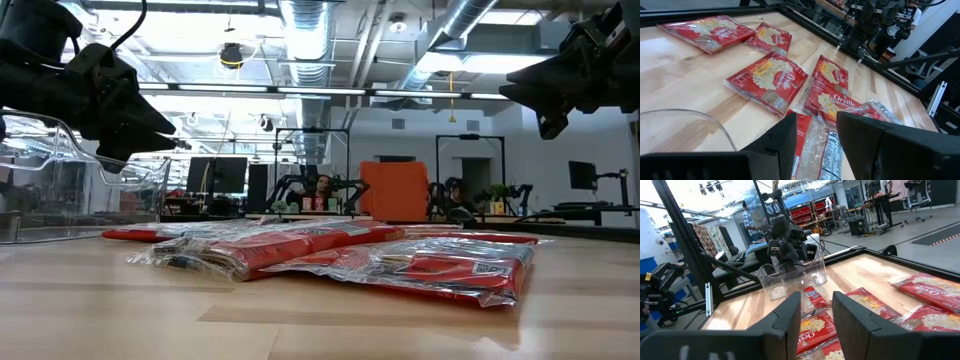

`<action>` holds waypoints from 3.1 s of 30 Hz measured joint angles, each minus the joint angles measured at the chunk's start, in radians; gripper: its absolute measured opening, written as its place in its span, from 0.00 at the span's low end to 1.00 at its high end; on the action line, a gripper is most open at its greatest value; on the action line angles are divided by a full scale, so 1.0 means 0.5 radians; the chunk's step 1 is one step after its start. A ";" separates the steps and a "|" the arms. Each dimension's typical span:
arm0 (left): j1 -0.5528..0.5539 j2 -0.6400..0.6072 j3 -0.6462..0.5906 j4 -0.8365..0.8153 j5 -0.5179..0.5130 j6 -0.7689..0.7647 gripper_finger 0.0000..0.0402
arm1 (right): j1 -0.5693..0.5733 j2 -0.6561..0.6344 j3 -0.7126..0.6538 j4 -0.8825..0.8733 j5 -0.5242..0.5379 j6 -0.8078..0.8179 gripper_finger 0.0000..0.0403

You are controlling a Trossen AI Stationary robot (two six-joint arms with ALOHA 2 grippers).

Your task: Sort popcorn bags into baskets

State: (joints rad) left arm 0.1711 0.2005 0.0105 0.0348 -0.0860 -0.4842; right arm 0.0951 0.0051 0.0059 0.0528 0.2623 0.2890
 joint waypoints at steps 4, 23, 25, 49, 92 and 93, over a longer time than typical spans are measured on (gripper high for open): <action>0.000 0.000 0.000 0.001 -0.011 -0.285 0.32 | 0.000 0.000 0.000 0.000 0.000 0.000 0.36; 0.002 0.010 0.000 0.099 -0.313 -0.805 0.32 | -0.027 0.000 0.000 0.054 0.059 0.280 0.33; 0.002 0.008 0.000 0.197 -0.394 -0.934 0.32 | -0.025 0.000 0.000 0.056 0.059 0.281 0.34; -0.002 0.285 0.783 0.926 -0.484 -0.679 0.35 | -0.026 0.000 0.001 0.213 0.217 0.317 0.32; 1.169 3.553 2.889 -0.947 0.739 -0.312 0.66 | -1.415 3.306 1.909 -0.454 -0.167 0.379 0.07; 1.173 3.569 2.889 -0.936 0.731 -0.311 0.66 | -1.416 3.355 1.936 -0.450 -0.168 0.353 0.06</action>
State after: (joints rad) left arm 0.7577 1.9850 1.4551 -0.4330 0.2796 -0.6398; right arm -0.6128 1.6826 0.9740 -0.1722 0.1781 0.4654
